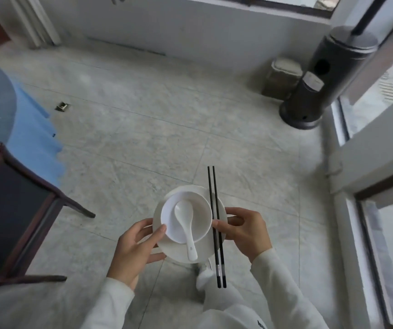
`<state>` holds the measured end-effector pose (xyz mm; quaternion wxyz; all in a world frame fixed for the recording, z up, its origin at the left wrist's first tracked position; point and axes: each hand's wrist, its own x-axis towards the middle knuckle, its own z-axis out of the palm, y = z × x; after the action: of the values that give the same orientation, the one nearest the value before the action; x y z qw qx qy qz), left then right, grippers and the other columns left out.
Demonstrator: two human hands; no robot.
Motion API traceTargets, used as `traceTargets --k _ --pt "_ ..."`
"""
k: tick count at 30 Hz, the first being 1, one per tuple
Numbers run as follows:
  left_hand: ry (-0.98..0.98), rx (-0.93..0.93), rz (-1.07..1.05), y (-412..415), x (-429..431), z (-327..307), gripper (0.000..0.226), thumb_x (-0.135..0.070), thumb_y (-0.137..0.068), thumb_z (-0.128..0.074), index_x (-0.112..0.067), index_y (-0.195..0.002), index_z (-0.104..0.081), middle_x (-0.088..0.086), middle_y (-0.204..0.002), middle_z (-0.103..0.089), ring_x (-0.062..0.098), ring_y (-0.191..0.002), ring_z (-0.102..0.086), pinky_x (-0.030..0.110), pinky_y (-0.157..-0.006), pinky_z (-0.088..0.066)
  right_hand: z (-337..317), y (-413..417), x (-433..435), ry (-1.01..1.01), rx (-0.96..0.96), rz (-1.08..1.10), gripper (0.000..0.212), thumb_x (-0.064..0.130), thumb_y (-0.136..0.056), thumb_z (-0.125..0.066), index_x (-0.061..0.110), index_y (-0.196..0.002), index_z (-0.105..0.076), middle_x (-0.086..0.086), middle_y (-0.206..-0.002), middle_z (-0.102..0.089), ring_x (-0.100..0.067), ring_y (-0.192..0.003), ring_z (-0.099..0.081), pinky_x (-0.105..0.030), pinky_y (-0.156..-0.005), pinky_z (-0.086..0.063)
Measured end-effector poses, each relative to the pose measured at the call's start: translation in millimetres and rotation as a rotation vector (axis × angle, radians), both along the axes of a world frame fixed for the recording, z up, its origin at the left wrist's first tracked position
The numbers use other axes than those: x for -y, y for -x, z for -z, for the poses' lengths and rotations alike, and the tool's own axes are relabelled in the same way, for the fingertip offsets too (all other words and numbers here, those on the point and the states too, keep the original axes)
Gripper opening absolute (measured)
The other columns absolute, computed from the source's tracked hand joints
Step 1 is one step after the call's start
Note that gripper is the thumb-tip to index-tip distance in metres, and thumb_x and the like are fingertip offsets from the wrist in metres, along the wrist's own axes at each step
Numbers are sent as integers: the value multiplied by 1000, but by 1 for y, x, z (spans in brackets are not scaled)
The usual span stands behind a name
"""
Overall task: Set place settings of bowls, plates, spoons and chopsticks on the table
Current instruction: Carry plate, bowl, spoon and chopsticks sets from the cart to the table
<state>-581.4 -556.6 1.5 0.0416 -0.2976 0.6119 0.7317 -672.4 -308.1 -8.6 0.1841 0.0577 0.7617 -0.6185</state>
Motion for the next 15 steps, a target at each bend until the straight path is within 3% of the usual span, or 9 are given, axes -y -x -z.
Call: traceTargets --k 5,9,15 --pt "-16 -12 -128 98 28 -9 50 -39 -70 -92 -22 -113 -73 4 -109 -79 27 -96 -77 44 -71 -64 -15 129 40 -8 -10 -133 33 37 -67 -94 34 -95 -78 1 -79 -82 -20 -70 -80 -31 -67 -66" --pt "-14 -3 -225 163 59 -14 47 -40 -70 -86 -23 -112 -74 3 -108 -79 25 -97 -77 41 -69 -64 -17 215 82 -20 5 -216 39 37 -65 -94 28 -101 -79 -2 -80 -82 -23 -73 -80 -38 -70 -66" --pt "-41 8 -320 260 129 -6 53 -37 -67 -91 -18 -113 -73 5 -109 -79 24 -97 -77 45 -70 -64 -2 327 163 -16 43 -272 43 40 -60 -94 26 -99 -80 -2 -82 -82 -23 -74 -81 -41 -71 -67"
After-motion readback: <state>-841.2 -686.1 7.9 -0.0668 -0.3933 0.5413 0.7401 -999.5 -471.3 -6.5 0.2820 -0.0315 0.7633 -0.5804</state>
